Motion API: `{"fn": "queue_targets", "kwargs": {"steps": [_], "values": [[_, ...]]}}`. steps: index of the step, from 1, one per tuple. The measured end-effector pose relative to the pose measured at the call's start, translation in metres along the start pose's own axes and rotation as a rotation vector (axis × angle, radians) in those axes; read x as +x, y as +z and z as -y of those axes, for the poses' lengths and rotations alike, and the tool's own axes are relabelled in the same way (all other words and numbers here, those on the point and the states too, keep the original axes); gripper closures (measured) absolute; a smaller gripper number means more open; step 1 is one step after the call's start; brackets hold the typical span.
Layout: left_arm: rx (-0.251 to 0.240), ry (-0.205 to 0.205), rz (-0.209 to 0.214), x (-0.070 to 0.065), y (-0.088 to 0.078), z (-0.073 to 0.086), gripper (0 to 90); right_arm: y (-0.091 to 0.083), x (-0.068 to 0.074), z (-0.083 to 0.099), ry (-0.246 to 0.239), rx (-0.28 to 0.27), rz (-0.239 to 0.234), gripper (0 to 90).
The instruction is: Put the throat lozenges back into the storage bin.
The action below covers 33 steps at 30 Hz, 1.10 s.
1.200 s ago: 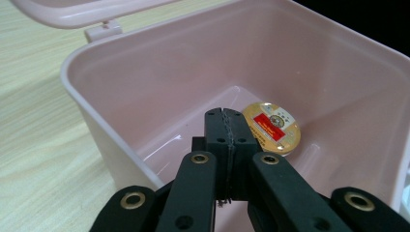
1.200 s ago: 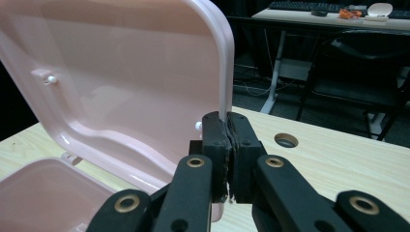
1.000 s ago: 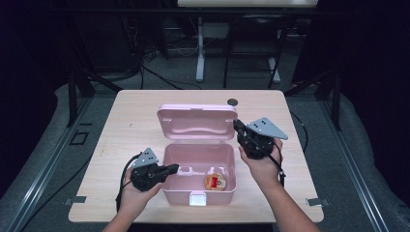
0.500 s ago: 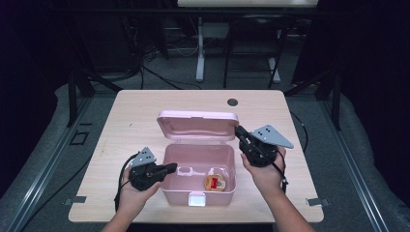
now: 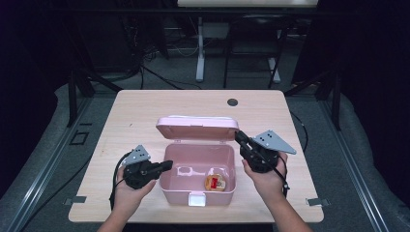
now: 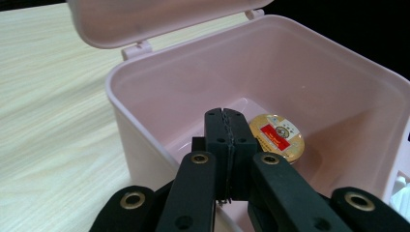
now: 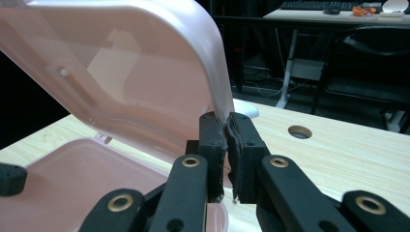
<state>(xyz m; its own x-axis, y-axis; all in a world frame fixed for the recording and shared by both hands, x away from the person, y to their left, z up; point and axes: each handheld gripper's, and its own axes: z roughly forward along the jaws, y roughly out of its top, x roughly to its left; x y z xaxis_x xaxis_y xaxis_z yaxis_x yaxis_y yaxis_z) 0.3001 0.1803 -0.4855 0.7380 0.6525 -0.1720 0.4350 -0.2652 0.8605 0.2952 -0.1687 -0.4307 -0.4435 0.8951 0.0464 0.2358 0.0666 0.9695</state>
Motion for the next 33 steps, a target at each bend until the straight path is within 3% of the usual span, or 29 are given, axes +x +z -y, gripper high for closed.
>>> {"fn": "queue_targets", "kwargs": {"steps": [8, 33], "values": [[-0.008, -0.004, -0.001, 0.002, -0.006, -0.003, 90.0, -0.007, 0.000, 0.004, 0.020, 0.017, -0.035, 83.6], [-0.041, -0.013, -0.013, 0.008, -0.022, -0.009, 90.0, -0.022, 0.002, 0.019, 0.073, 0.050, -0.083, 82.9]]}}
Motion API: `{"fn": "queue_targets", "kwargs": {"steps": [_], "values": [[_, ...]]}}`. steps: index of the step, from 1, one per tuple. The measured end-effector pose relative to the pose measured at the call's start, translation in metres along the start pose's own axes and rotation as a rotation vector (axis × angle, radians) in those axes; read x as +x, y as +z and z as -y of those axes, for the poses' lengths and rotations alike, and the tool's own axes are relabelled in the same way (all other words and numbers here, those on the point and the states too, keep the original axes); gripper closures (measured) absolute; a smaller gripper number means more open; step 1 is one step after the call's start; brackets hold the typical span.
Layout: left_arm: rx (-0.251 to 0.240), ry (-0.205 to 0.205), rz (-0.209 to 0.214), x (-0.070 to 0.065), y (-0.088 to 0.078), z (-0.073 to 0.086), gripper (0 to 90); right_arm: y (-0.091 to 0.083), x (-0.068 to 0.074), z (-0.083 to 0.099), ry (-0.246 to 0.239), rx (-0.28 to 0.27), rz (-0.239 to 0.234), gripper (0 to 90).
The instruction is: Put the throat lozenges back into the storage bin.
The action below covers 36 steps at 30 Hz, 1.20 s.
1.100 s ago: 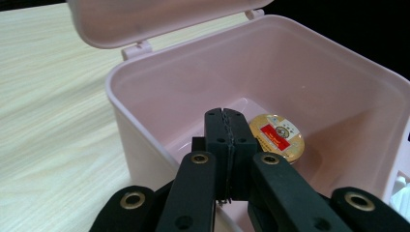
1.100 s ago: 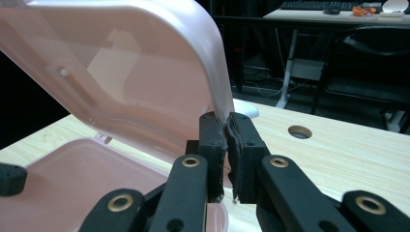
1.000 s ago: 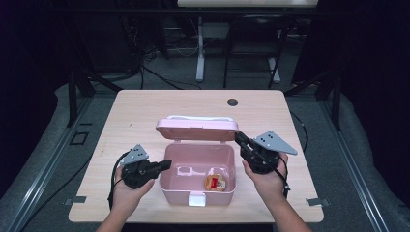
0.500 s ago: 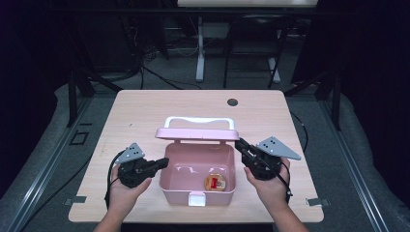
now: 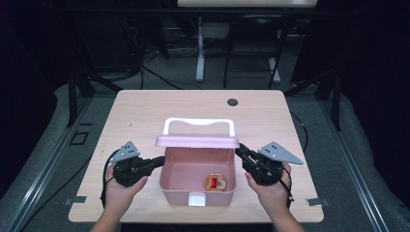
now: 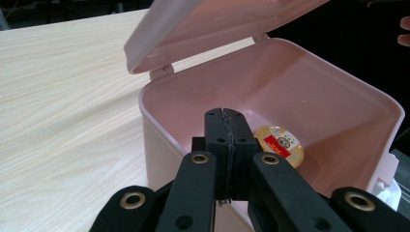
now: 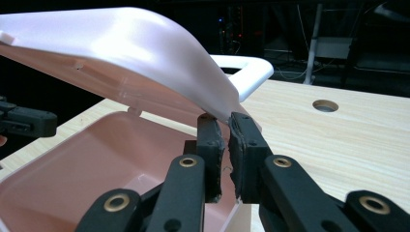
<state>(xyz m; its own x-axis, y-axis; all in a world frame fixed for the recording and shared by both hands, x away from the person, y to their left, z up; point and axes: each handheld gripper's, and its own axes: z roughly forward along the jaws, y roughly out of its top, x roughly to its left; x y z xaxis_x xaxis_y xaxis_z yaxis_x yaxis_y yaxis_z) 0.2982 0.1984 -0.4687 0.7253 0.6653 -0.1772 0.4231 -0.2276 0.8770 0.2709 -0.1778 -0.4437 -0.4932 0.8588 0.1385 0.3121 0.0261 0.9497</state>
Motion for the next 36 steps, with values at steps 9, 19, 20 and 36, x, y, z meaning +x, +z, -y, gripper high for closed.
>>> {"fn": "queue_targets", "kwargs": {"steps": [9, 19, 20, 36], "values": [[0.000, -0.003, 0.013, 0.001, -0.004, -0.001, 90.0, -0.006, 0.002, 0.011, 0.025, 0.018, -0.019, 82.2], [-0.001, 0.017, 0.031, -0.007, -0.007, -0.006, 90.0, -0.008, 0.002, 0.017, 0.034, 0.031, -0.033, 82.2], [0.008, 0.021, 0.031, -0.007, -0.007, -0.006, 90.0, -0.009, 0.002, 0.017, 0.034, 0.035, -0.034, 82.2], [-0.002, 0.021, 0.042, -0.016, -0.014, -0.015, 90.0, -0.013, 0.003, 0.025, 0.051, 0.053, -0.059, 80.5]]}}
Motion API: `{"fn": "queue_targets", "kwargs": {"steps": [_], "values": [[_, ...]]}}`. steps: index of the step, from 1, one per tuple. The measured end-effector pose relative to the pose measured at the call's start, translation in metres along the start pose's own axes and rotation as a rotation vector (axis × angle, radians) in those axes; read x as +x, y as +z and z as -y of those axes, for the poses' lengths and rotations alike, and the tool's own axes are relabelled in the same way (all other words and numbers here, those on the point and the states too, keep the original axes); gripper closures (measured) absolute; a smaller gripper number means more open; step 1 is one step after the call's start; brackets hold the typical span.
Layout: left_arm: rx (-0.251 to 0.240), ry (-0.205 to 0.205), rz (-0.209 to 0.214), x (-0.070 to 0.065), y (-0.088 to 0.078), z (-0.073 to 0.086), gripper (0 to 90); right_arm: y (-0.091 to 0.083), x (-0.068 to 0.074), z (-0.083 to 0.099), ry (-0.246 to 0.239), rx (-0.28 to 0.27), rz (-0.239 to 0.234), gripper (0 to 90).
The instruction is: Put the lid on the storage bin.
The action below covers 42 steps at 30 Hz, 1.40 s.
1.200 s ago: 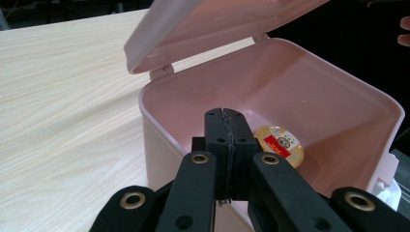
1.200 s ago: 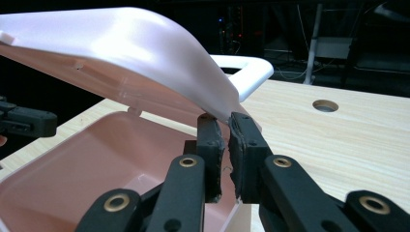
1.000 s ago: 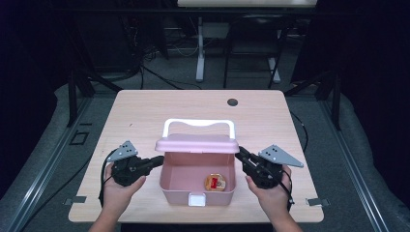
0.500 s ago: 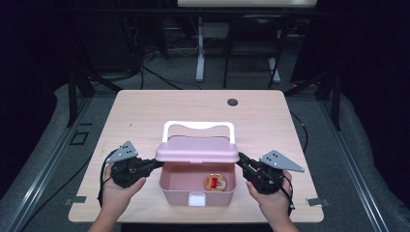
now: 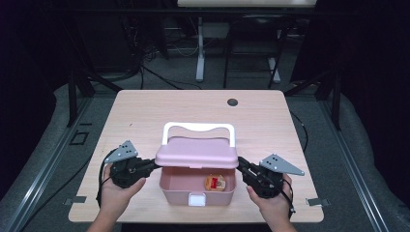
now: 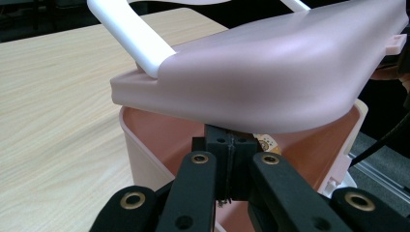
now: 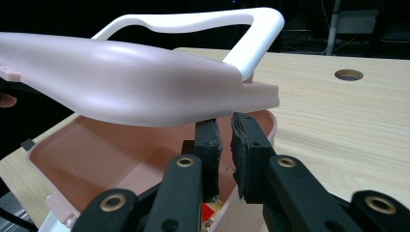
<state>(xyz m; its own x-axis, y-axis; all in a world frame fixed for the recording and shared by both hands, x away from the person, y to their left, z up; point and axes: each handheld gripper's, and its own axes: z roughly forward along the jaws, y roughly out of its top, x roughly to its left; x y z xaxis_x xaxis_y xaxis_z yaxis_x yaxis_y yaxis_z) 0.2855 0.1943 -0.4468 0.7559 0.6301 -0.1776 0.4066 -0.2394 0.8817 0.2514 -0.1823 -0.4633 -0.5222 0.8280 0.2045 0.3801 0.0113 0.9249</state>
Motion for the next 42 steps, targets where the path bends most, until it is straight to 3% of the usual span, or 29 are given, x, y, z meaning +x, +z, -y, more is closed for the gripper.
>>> {"fn": "queue_targets", "kwargs": {"steps": [7, 12, 19, 29, 42], "values": [[0.005, 0.012, 0.020, -0.004, -0.006, -0.001, 90.0, -0.003, 0.002, 0.004, -0.019, 0.021, -0.012, 80.6], [0.002, 0.011, 0.028, -0.005, -0.007, -0.004, 90.0, -0.010, -0.003, 0.005, 0.003, 0.028, -0.012, 81.7], [-0.002, 0.014, 0.042, -0.008, -0.007, -0.006, 90.0, -0.018, -0.019, 0.006, 0.029, 0.030, 0.024, 84.6], [0.004, 0.012, 0.043, -0.010, -0.011, -0.001, 90.0, -0.011, -0.036, 0.015, 0.013, 0.051, 0.100, 88.7], [0.015, 0.006, 0.036, -0.010, -0.016, 0.010, 90.0, -0.008, -0.046, 0.022, 0.034, 0.065, 0.114, 86.5]]}}
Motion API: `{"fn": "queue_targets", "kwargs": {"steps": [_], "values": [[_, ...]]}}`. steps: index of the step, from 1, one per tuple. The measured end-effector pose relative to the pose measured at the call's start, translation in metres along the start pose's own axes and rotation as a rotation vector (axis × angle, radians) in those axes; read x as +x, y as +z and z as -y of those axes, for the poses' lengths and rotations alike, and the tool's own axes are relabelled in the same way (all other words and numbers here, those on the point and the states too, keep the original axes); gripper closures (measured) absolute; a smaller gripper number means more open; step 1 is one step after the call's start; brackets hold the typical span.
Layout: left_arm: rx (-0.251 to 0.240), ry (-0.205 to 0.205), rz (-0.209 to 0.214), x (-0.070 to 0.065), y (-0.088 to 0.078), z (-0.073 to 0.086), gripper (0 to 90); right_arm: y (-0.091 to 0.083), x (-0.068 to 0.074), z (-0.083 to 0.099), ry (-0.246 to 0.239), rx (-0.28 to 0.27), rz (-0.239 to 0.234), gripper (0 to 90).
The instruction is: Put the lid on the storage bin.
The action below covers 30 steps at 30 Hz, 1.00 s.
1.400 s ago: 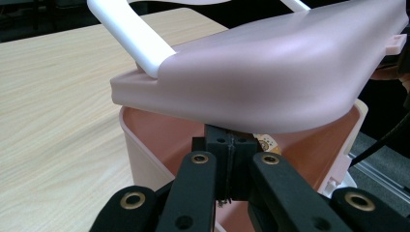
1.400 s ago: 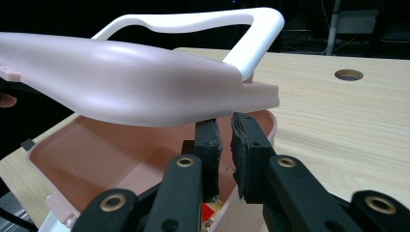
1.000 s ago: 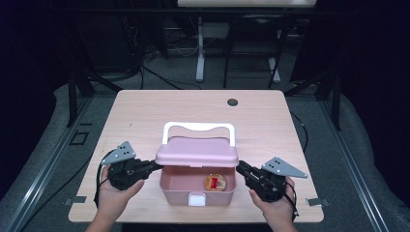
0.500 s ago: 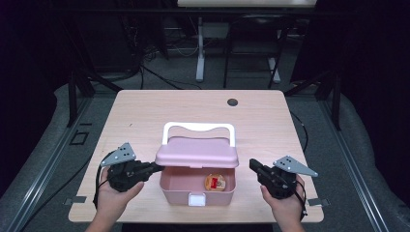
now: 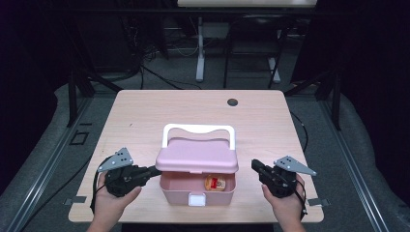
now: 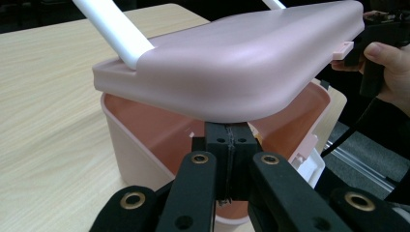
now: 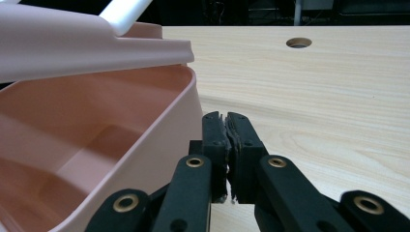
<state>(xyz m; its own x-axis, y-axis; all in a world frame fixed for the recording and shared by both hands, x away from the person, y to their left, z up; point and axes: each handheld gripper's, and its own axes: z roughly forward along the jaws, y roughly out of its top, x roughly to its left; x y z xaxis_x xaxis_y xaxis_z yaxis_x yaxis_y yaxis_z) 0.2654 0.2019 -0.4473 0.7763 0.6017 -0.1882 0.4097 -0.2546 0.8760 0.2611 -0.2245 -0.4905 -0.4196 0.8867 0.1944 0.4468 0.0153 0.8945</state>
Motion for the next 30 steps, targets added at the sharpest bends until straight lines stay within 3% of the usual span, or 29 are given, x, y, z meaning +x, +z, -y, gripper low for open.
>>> {"fn": "queue_targets", "kwargs": {"steps": [30], "values": [[0.036, -0.011, 0.006, -0.002, 0.003, 0.022, 90.0, 0.003, -0.005, 0.004, 0.016, 0.009, 0.012, 85.4]]}}
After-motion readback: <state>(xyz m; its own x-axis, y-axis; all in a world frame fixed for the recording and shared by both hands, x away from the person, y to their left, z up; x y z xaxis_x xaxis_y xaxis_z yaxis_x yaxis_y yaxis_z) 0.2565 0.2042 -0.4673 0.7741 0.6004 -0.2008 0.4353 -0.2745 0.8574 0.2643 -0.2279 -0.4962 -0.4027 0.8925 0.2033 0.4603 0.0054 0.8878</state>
